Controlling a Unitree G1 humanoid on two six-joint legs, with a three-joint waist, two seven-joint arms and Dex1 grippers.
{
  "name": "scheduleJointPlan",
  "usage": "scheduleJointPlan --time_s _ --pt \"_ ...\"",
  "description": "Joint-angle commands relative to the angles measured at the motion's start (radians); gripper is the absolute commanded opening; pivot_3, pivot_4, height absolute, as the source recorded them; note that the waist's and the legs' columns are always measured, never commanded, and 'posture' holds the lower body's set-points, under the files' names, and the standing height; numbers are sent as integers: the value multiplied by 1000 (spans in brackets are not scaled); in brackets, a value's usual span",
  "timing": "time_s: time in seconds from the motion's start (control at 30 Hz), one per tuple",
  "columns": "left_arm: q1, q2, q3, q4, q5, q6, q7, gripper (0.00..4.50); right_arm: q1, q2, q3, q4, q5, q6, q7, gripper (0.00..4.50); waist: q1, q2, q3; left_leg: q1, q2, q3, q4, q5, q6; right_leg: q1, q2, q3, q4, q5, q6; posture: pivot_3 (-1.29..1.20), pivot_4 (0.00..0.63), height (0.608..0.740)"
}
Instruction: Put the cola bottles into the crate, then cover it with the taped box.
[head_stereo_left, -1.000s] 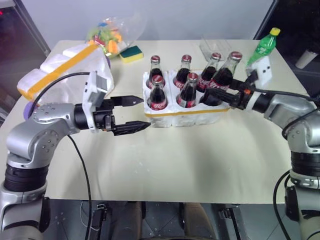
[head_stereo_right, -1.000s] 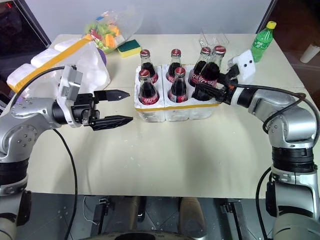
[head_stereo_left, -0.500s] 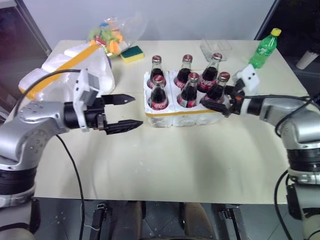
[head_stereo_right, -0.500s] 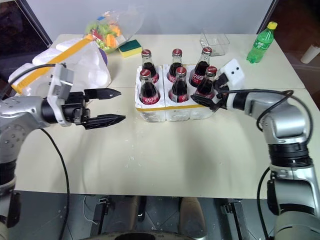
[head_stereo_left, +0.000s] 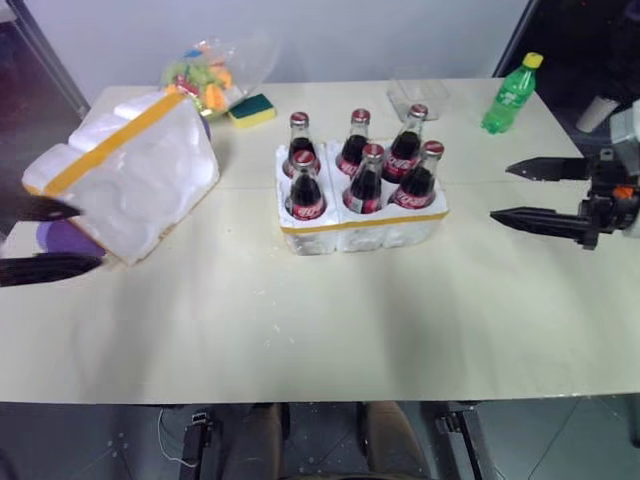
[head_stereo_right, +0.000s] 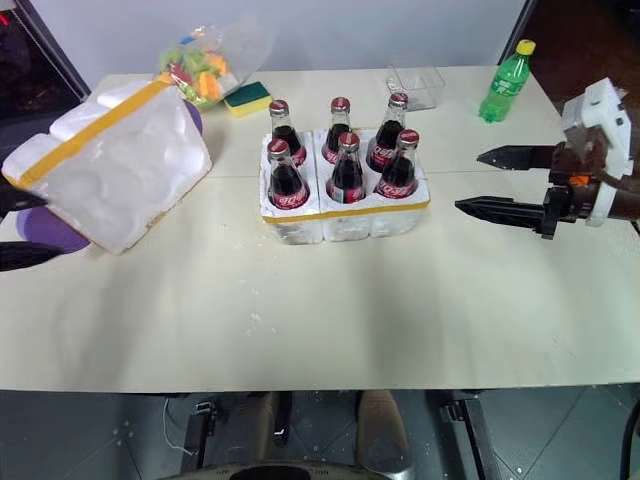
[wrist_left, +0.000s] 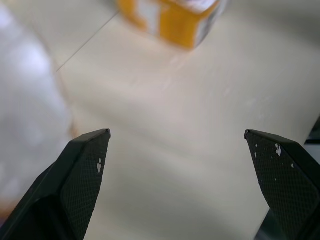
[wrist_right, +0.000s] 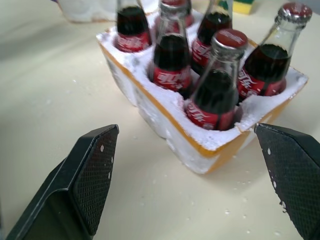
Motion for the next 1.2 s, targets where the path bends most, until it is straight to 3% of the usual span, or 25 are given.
scheduleJointPlan --time_s 0.03,0.13,0.27,0.47,0.63,0.9,1.2 --pt "53 84 68 299 193 -184 -75 4500 19 17 -39 -63 18 -25 -28 4454 1 0 0 0 0 0 0 0 0 -1 0 0 0 0 -1 0 150 739" --pt "29 143 8 493 230 -307 -74 4500 42 28 -52 -93 38 -13 -48 4454 2 0 0 -1 1 0 -2 0 0 -3 0 0 0 -1 -1 0 150 739" --pt "-135 166 -214 636 195 -398 -11 4500 77 42 -80 -130 68 1 -72 4454 11 -1 0 -3 0 1 -2 0 0 -3 0 0 0 -1 0 0 150 739" --pt "-600 18 -607 731 293 -434 54 4500 128 58 -112 -174 99 25 -126 4454 11 -2 -1 -2 0 1 0 0 0 -1 0 0 2 -1 1 0 150 739" --pt "-842 -76 -783 887 431 -504 59 4500 166 54 -145 -194 117 38 -152 4454 8 -4 -1 -2 0 0 1 0 0 -1 0 0 4 3 7 0 150 739" --pt "-1146 -194 -934 1130 613 -582 106 4500 251 75 -238 -247 136 66 -219 4454 8 -5 -2 -2 0 0 2 0 0 -1 1 0 6 3 7 0 150 739" --pt "-1218 -261 -1002 1239 723 -592 164 4500 298 100 -305 -277 155 80 -300 4454 8 -6 -1 -2 0 -1 2 0 0 -1 1 0 6 2 7 0 150 739"
